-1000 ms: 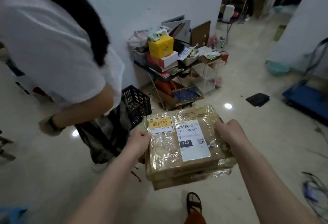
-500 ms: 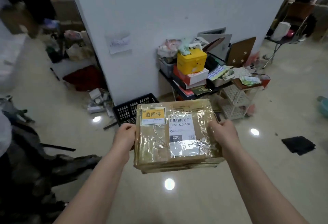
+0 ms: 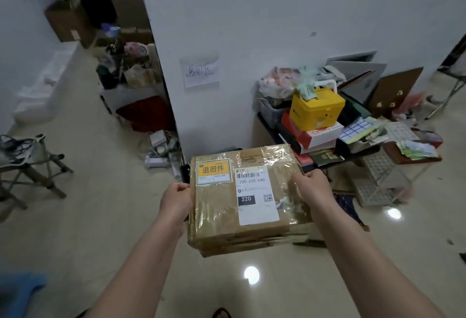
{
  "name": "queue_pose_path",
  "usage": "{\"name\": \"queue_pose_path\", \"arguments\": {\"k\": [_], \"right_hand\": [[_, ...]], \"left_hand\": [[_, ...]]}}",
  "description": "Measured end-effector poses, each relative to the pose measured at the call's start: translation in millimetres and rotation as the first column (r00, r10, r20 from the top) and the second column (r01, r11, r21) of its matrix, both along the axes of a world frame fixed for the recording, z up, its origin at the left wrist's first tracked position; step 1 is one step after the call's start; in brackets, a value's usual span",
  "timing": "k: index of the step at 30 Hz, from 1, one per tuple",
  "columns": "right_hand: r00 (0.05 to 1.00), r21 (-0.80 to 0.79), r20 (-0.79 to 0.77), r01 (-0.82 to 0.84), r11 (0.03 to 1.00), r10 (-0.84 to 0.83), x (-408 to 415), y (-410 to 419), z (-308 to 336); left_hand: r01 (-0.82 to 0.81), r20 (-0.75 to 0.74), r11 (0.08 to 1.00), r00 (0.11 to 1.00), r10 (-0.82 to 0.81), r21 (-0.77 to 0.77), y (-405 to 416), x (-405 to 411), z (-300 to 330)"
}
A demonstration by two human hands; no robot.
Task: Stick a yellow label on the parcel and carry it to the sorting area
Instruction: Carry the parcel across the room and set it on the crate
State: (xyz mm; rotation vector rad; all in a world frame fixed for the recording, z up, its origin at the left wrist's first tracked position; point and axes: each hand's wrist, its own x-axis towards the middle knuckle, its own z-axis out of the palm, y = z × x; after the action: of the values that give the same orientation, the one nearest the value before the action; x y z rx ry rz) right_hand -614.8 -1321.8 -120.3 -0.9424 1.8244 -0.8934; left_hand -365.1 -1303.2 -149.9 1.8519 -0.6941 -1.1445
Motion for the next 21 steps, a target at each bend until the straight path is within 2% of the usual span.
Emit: {"name": "queue_pose_path", "arguments": {"k": [7, 13, 21], "right_hand": [[1.0, -0.011, 0.008, 0.017, 1.0, -0.017, 30, -88, -3], [1.0, 0.021, 0.009, -0.003, 1.0, 0.003, 41, -163, -15], [0.997, 0.042, 0.026, -0.08, 0.996, 0.079, 45, -283, -31]], "left_hand": [[-0.004, 0.009, 1.0, 1.0, 0.004, -0.011, -94, 30, -3], [-0.004, -0.01, 0.999, 1.0, 0.004, 0.043, -159, 42, -17], [-0.1, 0.032, 0.992, 0.995, 0.098, 0.072, -265, 46, -29]]}}
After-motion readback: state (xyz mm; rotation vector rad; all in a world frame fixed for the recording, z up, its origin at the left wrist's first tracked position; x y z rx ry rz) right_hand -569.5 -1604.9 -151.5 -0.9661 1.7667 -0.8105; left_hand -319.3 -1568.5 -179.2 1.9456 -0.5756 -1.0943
